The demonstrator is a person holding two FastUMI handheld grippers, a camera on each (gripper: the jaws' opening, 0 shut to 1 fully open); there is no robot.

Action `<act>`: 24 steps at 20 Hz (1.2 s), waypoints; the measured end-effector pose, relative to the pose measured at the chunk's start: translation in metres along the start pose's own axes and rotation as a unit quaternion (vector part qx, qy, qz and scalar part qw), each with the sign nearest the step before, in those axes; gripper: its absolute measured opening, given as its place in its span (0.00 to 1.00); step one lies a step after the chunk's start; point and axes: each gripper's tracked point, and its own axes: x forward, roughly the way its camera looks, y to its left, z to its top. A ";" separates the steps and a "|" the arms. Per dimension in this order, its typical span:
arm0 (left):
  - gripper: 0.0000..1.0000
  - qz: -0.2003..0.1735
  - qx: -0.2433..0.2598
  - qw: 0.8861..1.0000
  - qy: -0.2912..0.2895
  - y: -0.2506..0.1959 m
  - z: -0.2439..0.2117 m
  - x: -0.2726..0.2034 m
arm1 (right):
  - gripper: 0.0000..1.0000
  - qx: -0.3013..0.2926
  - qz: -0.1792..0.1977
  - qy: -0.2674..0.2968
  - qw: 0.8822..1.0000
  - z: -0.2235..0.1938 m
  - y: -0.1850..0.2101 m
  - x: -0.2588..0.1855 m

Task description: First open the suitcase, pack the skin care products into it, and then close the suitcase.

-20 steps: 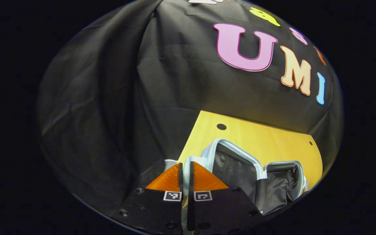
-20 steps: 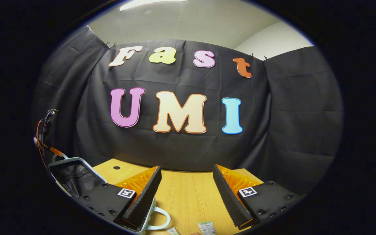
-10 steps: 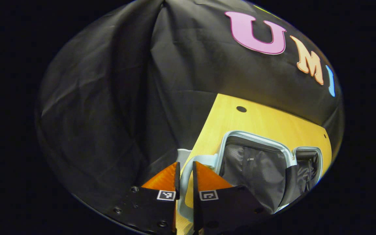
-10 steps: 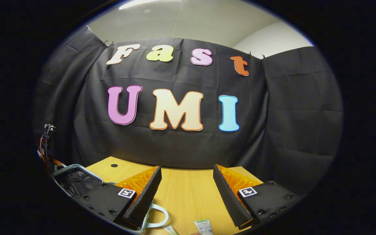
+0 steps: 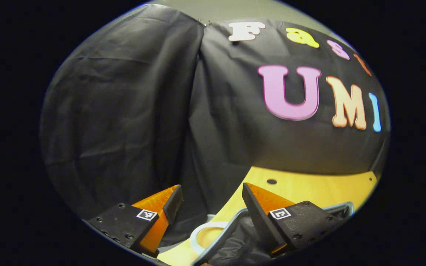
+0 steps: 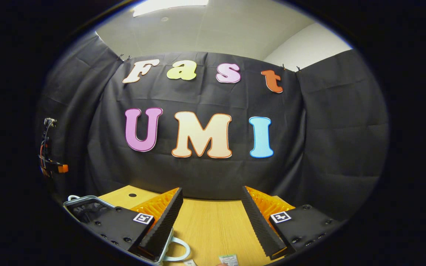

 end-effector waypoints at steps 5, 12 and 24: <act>0.95 -0.034 -0.038 0.997 -0.062 -0.052 0.055 -0.052 | 0.98 0.005 0.018 -0.018 1.000 0.013 -0.016 -0.005; 0.94 -0.059 -0.022 0.993 -0.097 -0.121 0.068 -0.108 | 0.98 0.016 0.036 -0.032 0.999 0.022 -0.048 -0.010; 0.94 -0.137 -0.001 0.988 -0.071 -0.251 0.043 -0.185 | 0.98 0.042 0.046 -0.019 0.998 0.006 -0.104 -0.013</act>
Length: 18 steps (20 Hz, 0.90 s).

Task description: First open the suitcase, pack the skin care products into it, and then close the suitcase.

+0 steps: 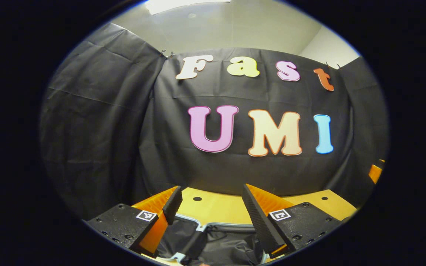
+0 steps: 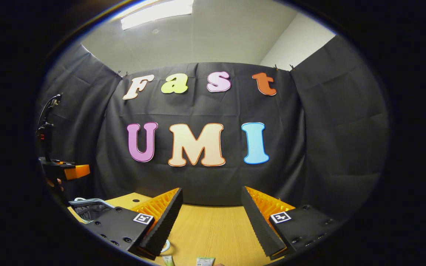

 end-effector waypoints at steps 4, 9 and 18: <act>0.94 -0.022 0.014 0.999 0.019 -0.039 -0.022 -0.019 | 0.98 0.002 0.008 0.006 1.000 -0.004 -0.016 -0.007; 0.94 -0.039 0.006 0.998 0.040 -0.080 -0.046 -0.037 | 0.98 -0.006 0.027 0.008 1.000 -0.006 -0.027 -0.016; 0.95 -0.084 0.016 0.989 0.124 -0.151 -0.124 -0.073 | 0.99 -0.016 0.047 0.028 0.998 -0.024 -0.046 -0.028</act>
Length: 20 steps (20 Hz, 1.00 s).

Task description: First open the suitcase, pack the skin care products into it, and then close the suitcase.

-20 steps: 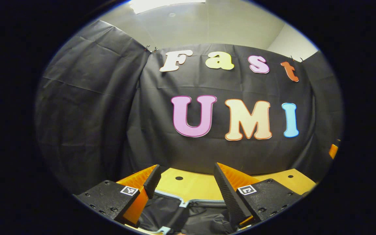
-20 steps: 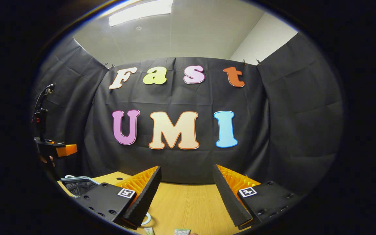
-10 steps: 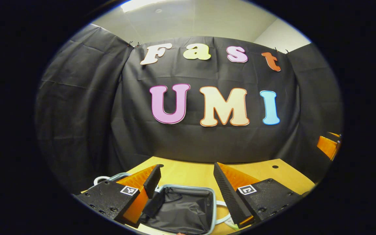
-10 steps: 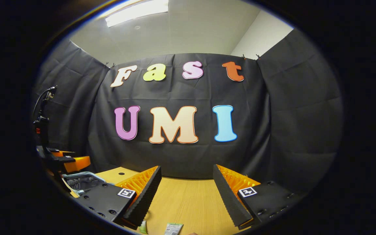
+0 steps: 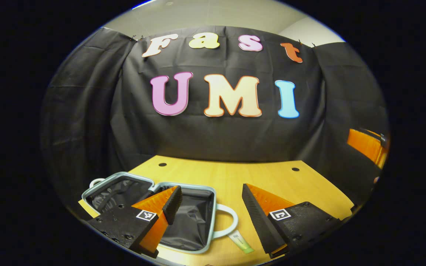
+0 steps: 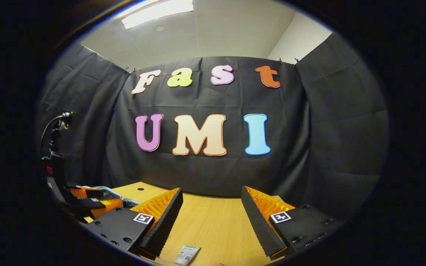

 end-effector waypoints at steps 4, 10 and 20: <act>0.95 -0.017 0.000 0.999 0.046 -0.026 -0.041 -0.002 | 0.99 -0.010 0.005 0.010 1.000 -0.007 -0.005 -0.006; 0.95 -0.033 -0.010 0.990 0.138 -0.055 -0.112 -0.004 | 0.99 -0.013 0.001 0.023 1.000 -0.017 -0.014 -0.007; 0.90 -0.029 -0.051 0.961 0.271 -0.071 -0.204 0.012 | 1.00 -0.025 -0.004 0.045 0.999 -0.031 -0.026 -0.010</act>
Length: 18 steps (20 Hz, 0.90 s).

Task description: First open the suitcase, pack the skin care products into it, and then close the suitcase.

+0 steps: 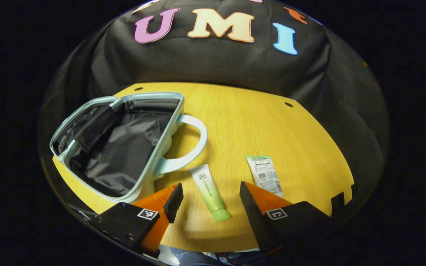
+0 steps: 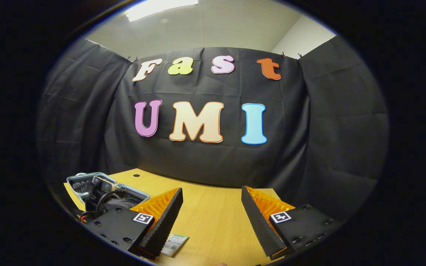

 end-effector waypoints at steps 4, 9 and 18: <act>0.75 0.000 -0.013 0.999 0.041 0.002 -0.016 0.017 | 0.99 -0.006 -0.008 0.003 1.000 -0.002 -0.008 -0.002; 0.35 0.009 0.028 1.000 0.007 0.012 -0.010 0.024 | 0.99 -0.002 -0.017 0.008 1.000 -0.006 -0.012 0.000; 0.00 -0.080 -0.044 0.995 0.028 0.003 -0.004 0.022 | 1.00 0.012 0.011 0.020 1.000 -0.014 0.011 0.002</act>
